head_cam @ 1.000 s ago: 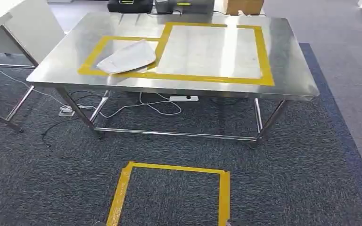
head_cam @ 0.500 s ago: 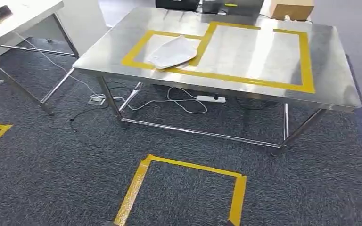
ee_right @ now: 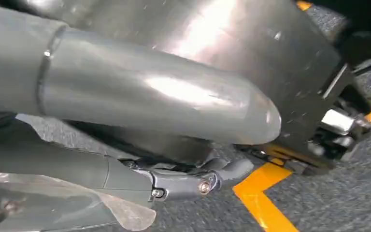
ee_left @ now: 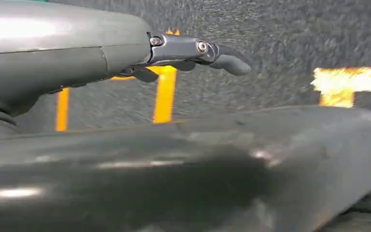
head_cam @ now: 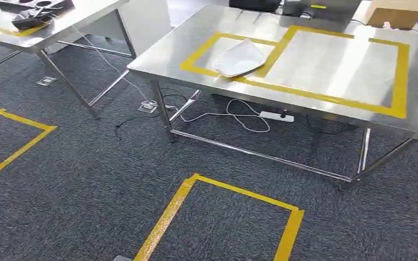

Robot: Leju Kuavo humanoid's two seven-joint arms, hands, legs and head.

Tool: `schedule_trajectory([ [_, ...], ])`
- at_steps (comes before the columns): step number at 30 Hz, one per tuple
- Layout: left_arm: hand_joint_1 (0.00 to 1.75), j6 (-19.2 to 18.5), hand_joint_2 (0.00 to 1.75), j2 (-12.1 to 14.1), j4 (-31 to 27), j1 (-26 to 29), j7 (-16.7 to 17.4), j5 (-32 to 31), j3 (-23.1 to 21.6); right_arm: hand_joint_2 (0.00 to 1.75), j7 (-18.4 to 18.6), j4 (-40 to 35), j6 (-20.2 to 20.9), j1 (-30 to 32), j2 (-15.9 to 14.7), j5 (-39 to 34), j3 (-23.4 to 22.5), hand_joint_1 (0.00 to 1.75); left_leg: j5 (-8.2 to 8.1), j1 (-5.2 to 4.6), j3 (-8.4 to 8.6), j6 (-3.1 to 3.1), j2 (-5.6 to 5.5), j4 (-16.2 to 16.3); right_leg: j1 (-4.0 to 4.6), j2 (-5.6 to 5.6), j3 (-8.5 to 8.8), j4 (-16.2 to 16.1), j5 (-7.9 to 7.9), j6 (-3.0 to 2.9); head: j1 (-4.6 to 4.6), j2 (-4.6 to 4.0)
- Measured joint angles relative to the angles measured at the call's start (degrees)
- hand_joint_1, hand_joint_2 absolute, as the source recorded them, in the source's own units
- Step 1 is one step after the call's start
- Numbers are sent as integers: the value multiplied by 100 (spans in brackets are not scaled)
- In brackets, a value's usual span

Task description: Take the parts from the cabinet and place them on the table.

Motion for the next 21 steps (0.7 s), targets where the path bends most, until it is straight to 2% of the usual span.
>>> schedule_trajectory([
  [1, 0, 141, 0, -18, 0, -25, -104, 108, 89, 0, 0, 0, -50, 3, 17, -35, 0, 0, -53, -59, 41, 63, 70, -143, 47, -50, -20, 49, -34, 52, -18, 0],
  [2, 0, 274, 0, -28, 0, -26, -187, 155, 163, 0, 4, 2, -87, -2, 22, -54, 0, 0, -44, -46, -6, 118, 15, -109, 57, -106, -15, 42, -30, 63, 22, 0],
  [4, 0, 474, 0, -31, 0, 7, -286, 175, 258, 0, 7, 2, -139, -12, 52, -83, 0, 0, -49, -72, -47, 184, -88, -94, 47, -213, -6, 33, -28, 98, 22, 0],
  [5, 0, 513, 0, -31, 2, 19, -317, 174, 286, 0, 7, 0, -166, -13, 59, -89, -2, 0, -9, -42, -39, 245, -150, -131, 22, -158, -13, 48, -84, 163, 11, 0],
  [6, 0, 544, 0, -37, 2, 24, -345, 172, 317, 0, -4, 0, -175, -13, 61, -100, -2, 0, 3, -31, -50, 266, -195, -134, 7, 141, -92, 159, -203, 190, 42, 0],
  [7, 0, 559, 0, -44, 2, 12, -365, 164, 352, 0, -15, 0, -177, -15, 70, -111, -2, 0, 17, -30, -69, 299, -249, -134, -4, 354, -216, 454, -404, 191, 46, 0],
  [8, 0, 566, 0, -55, 2, -8, -382, 140, 369, 0, -17, 2, -177, -10, 74, -114, -4, 0, 27, -34, -87, 331, -307, -134, -6, 443, -431, 931, -637, 188, 54, 0],
  [9, 0, 566, 0, -63, 2, -20, -382, 98, 374, 0, -17, 2, -177, -3, 79, -109, -4, 0, 37, -44, -104, 351, -386, -132, -3, 481, -685, 1458, -845, 184, 61, 0],
  [10, 0, 566, 0, -63, 2, -18, -382, 72, 376, 0, -17, 2, -177, 5, 79, -107, -4, 0, 41, -51, -110, 357, -459, -131, -3, 493, -865, 1804, -930, 182, 66, 0],
  [11, 0, 568, 0, -61, 2, -8, -382, 50, 376, 0, -17, 2, -177, 10, 79, -107, -7, 0, 42, -56, -109, 357, -534, -129, -5, 495, -930, 1899, -866, 173, 61, 0],
  [12, 0, 568, 0, -59, 7, -1, -382, 32, 376, 0, -17, 0, -177, 8, 79, -107, -7, 0, 42, -56, -107, 357, -610, -126, -5, 500, -870, 1730, -679, 163, 63, 0],
  [13, 0, 568, 0, -59, 9, 1, -382, 11, 376, 0, -15, 2, -175, -1, 79, -105, -9, 0, 44, -56, -106, 353, -695, -116, -7, 515, -713, 1363, -425, 152, 61, 0],
  [14, 0, 568, 0, -65, 11, -2, -382, -11, 376, 0, -15, 2, -175, 3, 79, -105, -9, 0, 46, -54, -106, 350, -790, -99, -17, 603, -473, 829, -126, 137, 63, 0],
  [15, 0, 568, 0, -77, 11, -3, -382, -14, 376, 0, -15, 2, -175, 6, 79, -105, -9, 0, 44, -47, -124, 342, -853, -78, -43, 906, -292, 414, 42, 129, 68, 0],
  [16, 0, 568, 0, -79, 11, -21, -382, -18, 376, 0, -15, 4, -173, 19, 83, -105, -9, 0, 37, -93, -169, 300, -922, -12, -73, 1085, -233, 248, -28, 124, 59, 0],
  [17, 0, 568, 0, -85, 11, -27, -382, -31, 376, 0, -17, 4, -172, 9, 85, -105, -9, 0, 59, -69, -220, 269, -995, -8, -67, 1035, -185, 204, -86, 130, 59, 0],
  [19, 0, 568, 0, -92, 13, 1, -382, -60, 376, 0, -17, 4, -173, 6, 96, -103, -9, 0, 117, -33, -263, 182, -1115, -33, -33, 932, -181, 224, -68, 107, 59, 0],
  [20, 0, 568, 0, -90, 20, 16, -382, -66, 376, 0, -17, 2, -173, 13, 105, -100, -9, 0, 123, -41, -288, 152, -1175, -27, -65, 842, -168, 187, -32, 52, 61, 0],
  [21, 0, 568, 0, -96, 20, 25, -382, -70, 376, 0, -15, 4, -175, 7, 111, -100, -11, 0, 39, -55, -308, 131, -881, 59, -72, 753, -153, 163, -11, 13, 52, 0],
])
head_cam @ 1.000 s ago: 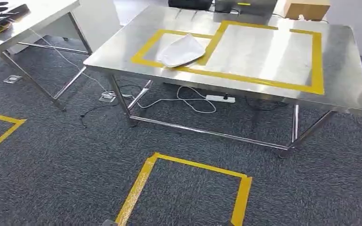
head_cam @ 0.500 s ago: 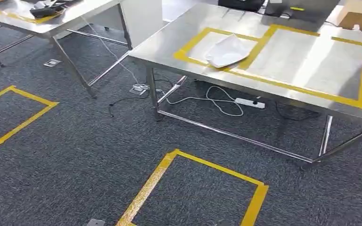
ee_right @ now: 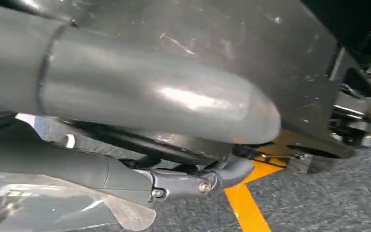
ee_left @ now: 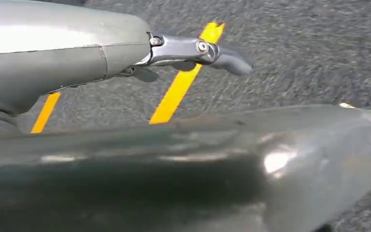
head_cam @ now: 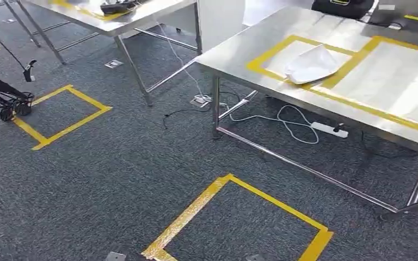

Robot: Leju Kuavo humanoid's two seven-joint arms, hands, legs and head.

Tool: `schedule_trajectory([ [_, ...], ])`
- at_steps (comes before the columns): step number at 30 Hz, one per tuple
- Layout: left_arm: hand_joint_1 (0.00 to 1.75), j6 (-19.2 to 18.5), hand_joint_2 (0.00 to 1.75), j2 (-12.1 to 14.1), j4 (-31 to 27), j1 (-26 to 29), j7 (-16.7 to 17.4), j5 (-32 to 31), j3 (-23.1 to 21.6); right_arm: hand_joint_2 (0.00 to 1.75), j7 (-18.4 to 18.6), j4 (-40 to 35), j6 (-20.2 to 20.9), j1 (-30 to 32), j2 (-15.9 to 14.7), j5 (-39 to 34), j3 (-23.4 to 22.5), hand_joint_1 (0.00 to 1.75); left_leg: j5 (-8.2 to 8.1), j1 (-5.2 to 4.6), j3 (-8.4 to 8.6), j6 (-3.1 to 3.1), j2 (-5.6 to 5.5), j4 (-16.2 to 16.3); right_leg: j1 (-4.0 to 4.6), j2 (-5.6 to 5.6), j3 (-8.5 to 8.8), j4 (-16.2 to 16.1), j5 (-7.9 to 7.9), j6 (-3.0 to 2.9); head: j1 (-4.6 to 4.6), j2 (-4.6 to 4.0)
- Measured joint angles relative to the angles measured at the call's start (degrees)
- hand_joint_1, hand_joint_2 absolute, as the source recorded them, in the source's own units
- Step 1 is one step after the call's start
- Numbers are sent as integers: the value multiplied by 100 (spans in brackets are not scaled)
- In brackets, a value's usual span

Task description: Take the parts from the cabinet and place them on the table.

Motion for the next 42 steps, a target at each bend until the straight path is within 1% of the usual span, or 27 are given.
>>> schedule_trajectory([
  [1, 0, 0, 0, -2, 2, -4, 2, -4, -2, 0, -2, 0, 0, 3, 6, 0, 0, 0, -185, -11, -110, -27, 237, 252, 11, -77, 0, 0, -2, -30, -59, 0],
  [2, 0, 0, 0, -2, 2, -26, 2, -13, -2, 0, -2, 0, 0, 15, 7, 0, 0, 0, -410, -6, -286, -49, 341, 649, 25, -174, -3, 1, -11, -46, -57, 0],
  [4, 0, 0, 0, -4, 2, -40, 2, -37, -2, 0, 0, 0, 0, 26, 4, 0, 0, 0, -776, 16, -662, -78, 426, 1507, 46, -375, -10, 4, -24, -66, -55, 0],
  [5, 0, 0, 0, -4, 2, -26, 2, -37, -2, 0, 2, 0, -2, 25, 4, 0, 0, 0, -792, 29, -722, -87, 441, 1691, 53, -464, -8, 4, -28, -69, -57, 0],
  [6, 0, 0, 0, -4, 2, -6, 2, -28, -2, 0, 4, 0, -2, 23, 4, 2, 0, 0, -665, 33, -637, -85, 455, 1571, 57, -541, -3, 4, -34, -67, -57, 0],
  [8, 0, 0, 0, -2, 2, 2, 2, -26, -2, 0, 7, 0, -2, 19, 4, 2, 0, 0, -206, 26, -168, -48, 547, 700, 62, -681, 26, 4, -52, -60, -57, 0],
  [9, 0, 0, 0, 0, 2, -5, 2, -26, -2, 0, 7, 0, -2, 20, 4, 2, 0, 0, -8, 9, 110, -14, 726, 191, 68, -740, 49, 4, -68, -46, -57, 0],
  [10, 0, 0, 0, -2, 2, -22, 2, -26, -2, 0, 9, 0, -2, 24, 4, 2, 0, 0, -122, -76, 224, 16, 1083, -28, 110, -789, 49, 9, -88, -16, -57, 0],
  [14, 0, 0, 0, -2, 4, -12, 2, -22, -2, 0, 15, 2, -9, 19, 4, 2, 0, 0, -70, -86, 162, 137, 835, -105, 139, -1049, 105, -24, -108, 89, -41, 0],
  [15, 0, 0, 0, -9, 5, 1, 2, -20, -2, 0, 15, 2, -13, 23, 0, 2, 0, 0, -29, -31, 196, 190, 764, -160, 112, -957, 53, 7, -185, 135, -37, 0],
  [16, 0, 2, 0, -9, 5, -5, 2, -20, -2, 0, 4, 2, -13, 19, -2, 2, 0, 0, -15, -25, 189, 217, 698, -165, 112, -594, -18, 219, -348, 146, -9, 0],
  [17, 0, 0, 0, -11, 4, -24, 2, -22, -2, 0, -4, 2, -11, 10, 0, 2, 0, 0, -10, -24, 167, 245, 623, -164, 102, -395, -204, 633, -572, 151, 26, 0],
  [19, 0, 0, 0, -24, 4, -37, 0, -20, -4, 0, -4, 2, -7, 9, 0, 0, 0, 0, -6, -32, 150, 260, 468, -163, 103, -269, -652, 1562, -947, 155, 37, 0],
  [20, 0, 0, 0, -22, 4, -31, 2, -20, -4, 0, -4, 2, -4, 9, 0, 0, 0, 0, -2, -37, 152, 265, 389, -160, 105, -255, -776, 1792, -968, 157, 39, 0],
  [21, 0, 0, 0, -20, 7, -20, 2, -20, -4, 0, -4, 2, -4, 3, 0, 0, 0, 0, -1, -37, 156, 263, 310, -156, 105, -253, -771, 1753, -855, 151, 33, 0],
  [22, 0, 0, 0, -20, 7, -13, 2, -20, -4, 0, -4, 2, -4, 2, 0, 0, 0, 0, 2, -36, 158, 258, 208, -141, 101, -242, -641, 1437, -598, 142, 37, 0],
  [24, 0, 2, 0, -31, 7, -17, 9, -37, -4, 0, 7, 2, -2, -2, 0, 2, 0, 0, -4, -25, 157, 242, 41, -102, 70, -85, -219, 491, -68, 137, 39, 0],
  [25, 0, 2, 0, -33, 7, -20, 11, -46, -4, 0, 9, 4, 4, 4, 0, 2, 0, 0, -5, -29, 133, 215, -19, -91, 38, 251, -103, 239, -90, 139, 39, 0],
  [26, 0, 2, 0, -33, 7, -37, 22, -48, -4, 0, 9, 11, 11, 12, 2, 4, 0, 0, -12, -53, 77, 180, -103, -19, 11, 272, -42, 40, -135, 132, 29, 0],
  [28, 0, 4, 0, -33, 7, -25, 28, -55, -4, 0, 9, 11, 15, -5, 4, 4, 0, 0, 25, -31, 28, 123, -171, -38, 42, 197, -21, 106, -138, 106, 28, 0],
  [35, 0, 4, 0, -33, 7, 0, 28, -55, -4, 0, 13, 11, 18, 0, 7, 7, 0, 0, 55, -16, 15, 74, -249, -50, 56, 128, -23, 114, -127, 69, 29, 0],
  [36, 0, 2, 0, -35, 9, 8, 37, -61, -7, 0, 15, 11, 15, 4, 20, 24, 0, 0, -223, -52, -150, 6, 253, 341, 31, -104, 31, 50, -91, -35, -39, 0],
  [37, 0, -20, 0, -35, 9, -31, 37, -116, -11, 0, 26, 17, 13, 22, 17, 35, -2, 0, -743, -7, -735, -46, 435, 1611, 75, -413, 43, 52, -125, -94, -33, 0],
  [38, 0, -22, 0, -35, 9, -17, 37, -120, -13, 0, 26, 17, 13, 18, 17, 41, -2, 0, -690, -3, -744, -45, 443, 1644, 82, -489, 52, 52, -137, -94, -37, 0],
  [39, 0, -22, 0, -35, 9, -2, 37, -125, -13, 0, 26, 20, 13, 16, 17, 46, 0, 0, -515, -3, -638, -31, 459, 1440, 88, -561, 63, 52, -149, -95, -35, 0],
  [41, 0, -22, 0, -33, 9, -2, 37, -131, -13, 0, 31, 17, 13, 15, 17, 48, 0, 0, -17, -26, -150, 36, 597, 493, 103, -698, 120, 51, -193, -79, -33, 0],
  [42, 0, -22, 0, -33, 9, -8, 35, -131, -13, 0, 33, 20, 13, 19, 20, 52, 0, 0, 17, -80, 34, 81, 903, 128, 109, -748, 141, 46, -218, -60, -31, 0],
])
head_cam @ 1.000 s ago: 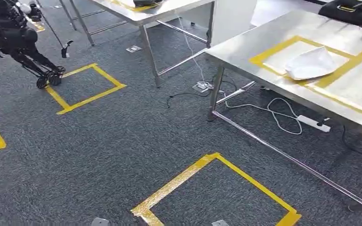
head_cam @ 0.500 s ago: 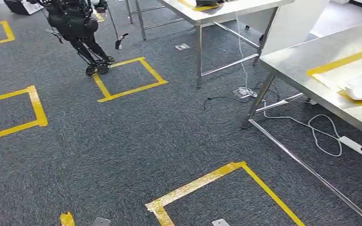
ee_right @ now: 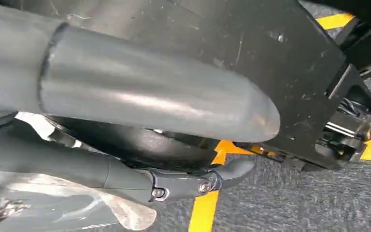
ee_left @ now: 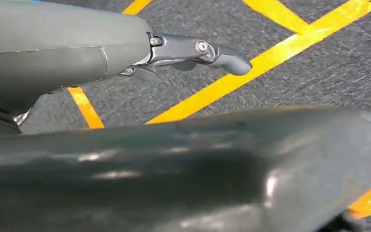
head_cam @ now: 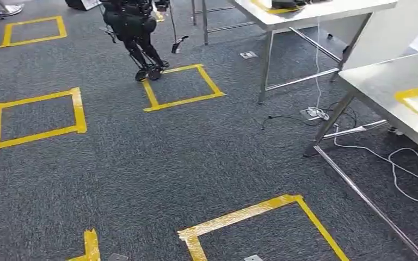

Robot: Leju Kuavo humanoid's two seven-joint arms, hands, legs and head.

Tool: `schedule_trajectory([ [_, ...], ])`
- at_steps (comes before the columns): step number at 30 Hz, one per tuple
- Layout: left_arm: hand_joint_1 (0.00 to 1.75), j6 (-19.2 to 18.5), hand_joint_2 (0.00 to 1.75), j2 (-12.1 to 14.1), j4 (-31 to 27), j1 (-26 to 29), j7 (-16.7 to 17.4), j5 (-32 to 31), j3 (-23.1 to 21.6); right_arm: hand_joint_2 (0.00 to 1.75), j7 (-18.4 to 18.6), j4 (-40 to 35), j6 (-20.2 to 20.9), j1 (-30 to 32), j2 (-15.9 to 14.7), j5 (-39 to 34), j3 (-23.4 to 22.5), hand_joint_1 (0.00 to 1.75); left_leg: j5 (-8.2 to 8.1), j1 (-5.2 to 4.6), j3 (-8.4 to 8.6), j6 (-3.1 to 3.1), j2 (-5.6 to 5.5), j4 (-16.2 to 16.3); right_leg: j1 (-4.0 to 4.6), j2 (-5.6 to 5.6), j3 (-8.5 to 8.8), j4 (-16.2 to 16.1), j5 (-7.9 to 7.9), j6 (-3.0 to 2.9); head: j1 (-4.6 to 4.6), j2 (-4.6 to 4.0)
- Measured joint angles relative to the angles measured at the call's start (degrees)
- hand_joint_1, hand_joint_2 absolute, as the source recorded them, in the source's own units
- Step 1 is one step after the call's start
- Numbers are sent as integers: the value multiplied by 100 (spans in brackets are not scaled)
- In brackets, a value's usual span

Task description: Take the parts from the cabinet and place them on the table.

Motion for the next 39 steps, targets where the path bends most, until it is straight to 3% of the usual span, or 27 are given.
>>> schedule_trajectory([
  [1, 0, 0, 0, 0, 0, -20, 2, -2, 0, 0, 0, 0, 0, 0, 0, 4, 0, 0, -63, -79, 45, 24, 160, -94, 49, -62, -44, 15, -29, 42, -9, 0],
  [4, 0, 2, 0, -2, 0, -11, 2, -7, -2, 0, 24, 2, 0, -7, -2, 22, -2, 0, -78, -88, 8, 71, -51, -129, 51, -274, 42, -29, -42, 84, 2, 0],
  [5, 0, 2, 0, -4, 0, -2, 4, -6, -2, 0, 31, 2, -2, -14, -2, 24, 0, 0, -45, -45, 45, 114, -131, -196, 65, -323, 62, -30, -82, 128, 0, 0],
  [7, 0, 4, 0, -11, 2, 5, 9, -7, -2, 0, 20, 2, -2, -23, -4, 35, -2, 0, -15, -3, 61, 165, -241, -240, 21, 256, -129, 331, -323, 161, 48, 0],
  [8, 0, 4, 0, -15, 2, -21, 9, -9, -2, 0, 17, 2, 2, -22, -4, 35, 0, 0, -13, 3, 49, 187, -322, -239, 12, 394, -375, 811, -540, 174, 63, 0],
  [10, 0, 4, 0, -26, 2, -34, 9, -9, -4, 0, 17, 2, 4, -23, -4, 35, 0, 0, -16, 2, 56, 195, -485, -237, 6, 482, -830, 1658, -802, 194, 57, 0],
  [11, 0, 4, 0, -24, 2, -33, 9, -9, -4, 0, 17, 2, 4, -27, -4, 35, 0, 0, -16, 2, 66, 195, -567, -236, 6, 489, -935, 1770, -744, 199, 70, 0],
  [12, 0, 4, 0, -24, 2, -23, 9, -9, -4, 0, 17, 2, 4, -36, -4, 37, 0, 0, -17, 4, 77, 194, -650, -233, 0, 492, -909, 1622, -563, 200, 63, 0],
  [14, 0, -2, 0, -28, 2, -17, 7, -9, -4, 0, 22, 2, 7, -49, -4, 39, 0, 0, -26, 17, 89, 180, -835, -206, -34, 594, -560, 735, 35, 211, 66, 0],
  [15, 0, -9, 0, -31, 2, -19, 2, -9, -4, 0, 33, 2, 9, -42, -4, 42, 0, 0, -40, 23, 78, 153, -910, -187, -74, 823, -386, 281, 217, 221, 72, 0],
  [16, 0, -13, 0, -28, 2, -33, -7, -9, -4, 0, 33, 4, 20, -26, -2, 42, 0, 0, -46, -8, 43, 109, -979, -133, -83, 1000, -328, 166, 132, 222, 68, 0],
  [20, 0, -17, 0, -22, 4, 21, -15, -9, -4, 0, 35, 4, 24, -46, 2, 50, 0, 0, 17, 30, -38, -7, -1209, -135, -80, 807, -253, 101, 143, 92, 59, 0],
  [21, 0, -17, 0, -24, 4, 30, -17, -9, -4, 0, 37, 4, 24, -48, 11, 50, 0, 0, -62, 21, -63, -25, -1001, -57, -90, 725, -234, 88, 161, 50, 57, 0],
  [22, 0, -17, 0, -26, 4, 23, -17, -9, -4, 0, 37, 4, 20, -44, 13, 50, 0, 0, -211, 5, -156, -59, -736, 151, -83, 660, -229, 85, 151, 14, 0, 0],
  [23, 0, -20, 0, -26, 4, -3, -22, -9, -4, 0, 35, 4, 20, -28, 13, 52, 0, 0, -424, 17, -333, -93, -595, 542, -66, 559, -227, 85, 143, -16, -2, 0],
  [25, 0, -20, 0, -26, 4, -24, -22, -17, -4, 0, 39, 7, 15, -7, 11, 52, -2, 0, -784, 54, -729, -127, -484, 1409, -40, 369, -222, 86, 123, -44, 0, 0],
  [26, 0, -20, 0, -26, 4, -13, -22, -17, -4, 0, 44, 7, 13, -9, 11, 52, -2, 0, -800, 66, -810, -135, -466, 1600, -34, 293, -217, 86, 116, -49, -2, 0],
  [27, 0, -20, 0, -26, 4, 6, -22, -17, -4, 0, 48, 9, 13, -10, 11, 52, -2, 0, -685, 73, -754, -135, -455, 1510, -29, 218, -205, 86, 103, -49, -2, 0],
  [29, 0, -17, 0, -24, 4, 14, -22, -17, -4, 0, 50, 9, 9, -12, 11, 52, -2, 0, -214, 71, -347, -105, -371, 710, -22, 86, -163, 86, 71, -40, -2, 0],
  [30, 0, -17, 0, -24, 4, 7, -22, -17, -4, 0, 50, 9, 7, -11, 11, 52, -2, 0, 1, 51, -83, -70, -185, 205, -16, 31, -131, 86, 47, -26, -4, 0],
  [31, 0, -17, 0, -24, 4, -10, -20, -17, -4, 0, 50, 9, 5, -6, 11, 52, -2, 0, -122, -21, 36, -45, 150, -1, -7, -22, -118, 78, 30, -5, 0, 0],
  [32, 0, -13, 0, -31, 4, -31, -17, -17, -4, 0, 50, 9, 4, -6, 11, 52, -2, 0, -106, -62, 36, 4, 160, -108, 41, -81, -118, 101, -2, 43, -16, 0],
  [35, 0, -9, 0, -26, 4, -5, 9, -20, -4, 0, 59, 11, -13, -19, 11, 55, -2, 0, -103, -62, 2, 66, -50, -119, 49, -296, -46, 46, -25, 98, 11, 0],
  [36, 0, -7, 0, -28, 4, 9, 11, -22, -4, 0, 61, 9, -18, -17, 9, 55, -2, 0, -62, 3, 56, 116, -129, -177, 29, -224, -101, 70, -89, 143, 13, 0],
  [37, 0, 2, 0, -28, 4, 10, 13, -24, -4, 0, 48, 11, -15, -16, 4, 55, -2, 0, -55, 11, 58, 139, -186, -187, 22, 111, -133, 218, -186, 160, 53, 0],
  [38, 0, 4, 0, -28, 4, -11, 17, -24, -4, 0, 42, 11, -13, -24, 7, 55, -2, 0, -49, 18, 48, 167, -266, -186, 7, 340, -313, 610, -400, 168, 70, 0],
  [39, 0, 2, 0, -42, 4, -31, 18, -24, -4, 0, 42, 11, -11, -21, 7, 52, 0, 0, -51, 18, 49, 184, -348, -186, -2, 434, -542, 1084, -603, 182, 79, 0],
])
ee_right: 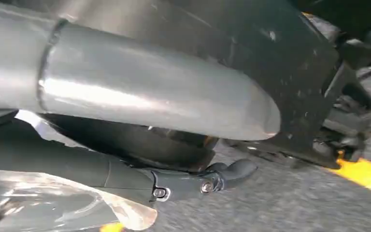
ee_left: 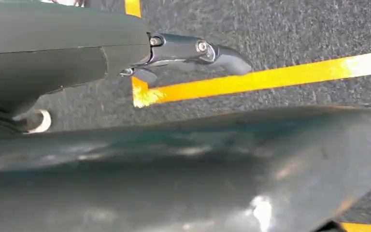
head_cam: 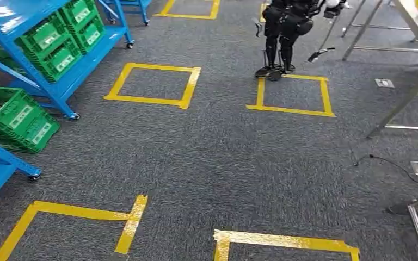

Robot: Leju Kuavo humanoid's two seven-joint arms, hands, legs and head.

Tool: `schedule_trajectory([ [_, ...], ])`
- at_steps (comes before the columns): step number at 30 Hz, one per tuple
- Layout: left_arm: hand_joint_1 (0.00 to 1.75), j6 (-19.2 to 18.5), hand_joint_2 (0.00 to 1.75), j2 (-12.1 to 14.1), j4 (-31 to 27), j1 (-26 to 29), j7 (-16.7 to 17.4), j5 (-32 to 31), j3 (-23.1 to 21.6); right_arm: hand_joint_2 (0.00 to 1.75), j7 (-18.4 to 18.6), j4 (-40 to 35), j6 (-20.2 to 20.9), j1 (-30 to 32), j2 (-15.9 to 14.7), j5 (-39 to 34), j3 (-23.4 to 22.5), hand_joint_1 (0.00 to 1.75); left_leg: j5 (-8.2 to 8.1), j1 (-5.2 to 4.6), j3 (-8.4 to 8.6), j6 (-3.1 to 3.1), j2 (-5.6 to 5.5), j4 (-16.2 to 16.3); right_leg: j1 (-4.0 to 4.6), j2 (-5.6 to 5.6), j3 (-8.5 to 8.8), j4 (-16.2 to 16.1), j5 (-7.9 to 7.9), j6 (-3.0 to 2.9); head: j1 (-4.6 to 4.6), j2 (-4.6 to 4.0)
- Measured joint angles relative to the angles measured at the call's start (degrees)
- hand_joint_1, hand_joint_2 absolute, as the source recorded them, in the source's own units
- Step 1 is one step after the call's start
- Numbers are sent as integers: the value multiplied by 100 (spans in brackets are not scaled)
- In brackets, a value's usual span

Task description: Take the parts from the cabinet and place them on the table.

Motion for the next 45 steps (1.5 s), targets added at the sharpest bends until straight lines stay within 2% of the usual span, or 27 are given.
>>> schedule_trajectory([
  [2, 0, -2, 0, -9, 0, -3, 0, 0, 0, 0, 0, 0, 0, -6, 0, 0, -2, 0, -3, -1, 7, 13, -164, 1, -2, 54, -396, 687, -170, 25, 5, 0],
  [3, 0, 0, 0, -9, 0, 7, 0, 0, 0, 0, 0, 0, 0, -15, 0, 0, -2, 0, -4, 0, 17, 12, -247, 2, -4, 57, -432, 665, -52, 32, 2, 0],
  [5, 0, 0, 0, -15, 0, 16, 9, -4, 0, 0, 2, 0, 0, -35, 0, 0, -2, 0, -10, 14, 39, 0, -444, 13, -30, 95, -168, -56, 492, 39, 0, 0],
  [6, 0, 0, 0, -20, 0, 14, 9, -15, 0, 0, 11, 0, -2, -37, 0, 0, -2, 0, -20, 26, 49, -18, -534, 28, -61, 214, 41, -563, 767, 49, 7, 0],
  [7, 0, 0, 0, -18, 0, 14, 9, -26, 0, 0, 11, 0, 0, -25, 0, 0, 0, 0, -32, 20, 28, -59, -598, 44, -101, 534, 143, -791, 767, 57, 7, 0],
  [8, 0, 0, 0, -17, 0, -1, 9, -28, 0, 0, 9, 4, 5, -10, 7, 0, -2, 0, -45, 3, -18, -94, -675, 120, -124, 634, 203, -966, 725, 35, 11, 0],
  [11, 0, 2, 0, -20, 0, 48, 9, -44, 0, 0, 9, 4, 7, -29, 7, 0, -2, 0, 25, 45, -56, -201, -846, 59, -68, 466, 247, -915, 739, -62, 9, 0],
  [12, 0, 4, 0, -11, 2, 53, 9, -44, 0, 0, 7, 4, 11, -27, 13, 0, -2, 0, -14, 46, -73, -217, -826, 94, -117, 367, 270, -968, 774, -121, 9, 0],
  [13, 0, 4, 0, -22, 2, 55, 9, -44, 0, 0, 9, 4, 9, -25, 13, 0, -2, 0, -101, 8, -111, -251, -501, 207, -102, 307, 292, -983, 775, -145, -15, 0],
  [15, 0, 7, 0, -22, 2, 16, 9, -44, 0, 0, 9, 4, 9, 2, 13, 0, -2, 0, -481, 24, -445, -306, -190, 916, -81, 118, 309, -986, 754, -201, -52, 0],
  [17, 0, 4, 0, -24, 2, 10, 9, -48, 0, 0, 9, 9, 0, 15, 9, 2, -2, 0, -760, 56, -818, -333, -117, 1701, -61, -74, 317, -986, 727, -227, -55, 0],
  [18, 0, 4, 0, -22, 2, 25, 13, -63, 0, 0, 9, 9, 0, 13, 4, 4, -2, 0, -707, 67, -850, -336, -108, 1757, -58, -145, 329, -986, 715, -228, -57, 0],
  [19, 0, 4, 0, -22, 2, 43, 26, -81, 0, 0, 9, 9, 0, 13, 4, 9, -2, 0, -525, 72, -755, -332, -94, 1573, -55, -214, 347, -986, 699, -226, -54, 0],
  [21, 0, 4, 0, -17, 2, 45, 42, -83, 0, 0, 9, 9, 0, 12, 5, 24, -2, 0, 7, 61, -299, -290, 44, 650, -50, -350, 414, -986, 651, -210, -54, 0],
  [22, 0, 4, 0, -20, 2, 39, 42, -85, 0, 0, 9, 9, 0, 15, 4, 26, -2, 0, 91, 21, -105, -251, 346, 248, -41, -398, 443, -988, 623, -183, -55, 0],
  [23, 0, 4, 0, -20, 2, 15, 42, -85, 0, 0, 9, 9, 0, 15, 4, 26, -2, 0, -3, -76, -55, -223, 534, 163, 6, -459, 442, -978, 594, -139, -63, 0],
  [27, 0, 9, 0, -20, 2, 27, 41, -85, 0, 0, 17, 9, -4, -2, 4, 66, -2, 0, -19, -50, -59, -106, 263, 56, 24, -725, 539, -1028, 542, -50, -50, 0],
  [29, 0, 18, 0, -22, 2, 37, 42, -85, 0, 0, -2, 9, -2, -9, -4, 66, -2, 0, 15, 10, -20, -27, 139, 14, -12, -164, 371, -694, 303, -16, -6, 0],
  [30, 0, 13, 0, -26, 2, 15, 42, -89, 0, 0, -2, 9, 2, -10, 0, 66, -2, 0, 18, 19, -31, -7, 61, 14, -17, -23, 147, -243, 91, -7, 26, 0],
  [32, 0, 4, 0, -37, 2, 1, 41, -92, 0, 0, -2, 9, 7, -9, -2, 70, -2, 0, 13, 20, -28, 7, -100, 15, -15, 54, -314, 615, -210, 11, 31, 0],
  [33, 0, 2, 0, -37, 2, 8, 42, -92, 0, 0, -2, 9, 7, -15, -2, 79, -2, 0, 12, 20, -16, 6, -189, 15, -16, 60, -459, 806, -188, 18, 37, 0],
  [34, 0, 2, 0, -35, 2, 17, 41, -92, 0, 0, 0, 9, 7, -26, -2, 83, -2, 0, 11, 23, -3, 5, -272, 17, -17, 61, -450, 688, -20, 18, 22, 0],
  [36, 0, 2, 0, -39, 2, 22, 41, -96, 0, 0, 9, 9, 9, -43, -2, 83, -2, 0, 0, 43, 24, -14, -464, 30, -49, 139, -105, -191, 579, 24, 31, 0],
  [37, 0, 2, 0, -41, 4, 20, 39, -96, 0, 0, 13, 9, 11, -36, -2, 83, -2, 0, -13, 48, 21, -40, -537, 47, -87, 341, 86, -666, 812, 41, 35, 0],
  [38, 0, 2, 0, -35, 2, 9, 31, -98, 0, 0, 11, 9, 24, -19, 0, 83, -2, 0, -26, 17, -18, -85, -613, 102, -126, 712, 139, -851, 738, 57, 40, 0],
  [42, 0, 9, 0, -31, 4, 47, -9, -149, 0, 0, 13, 9, 33, -29, 4, 92, -2, 0, 42, 60, -89, -223, -881, 79, -114, 484, 228, -909, 769, -67, 26, 0],
  [45, 0, 22, 0, -31, 4, 27, -18, -186, -2, 0, 20, 9, 31, -8, 13, 96, -2, 0, -359, 31, -372, -306, -235, 709, -114, 210, 276, -953, 772, -180, -63, 0],
])
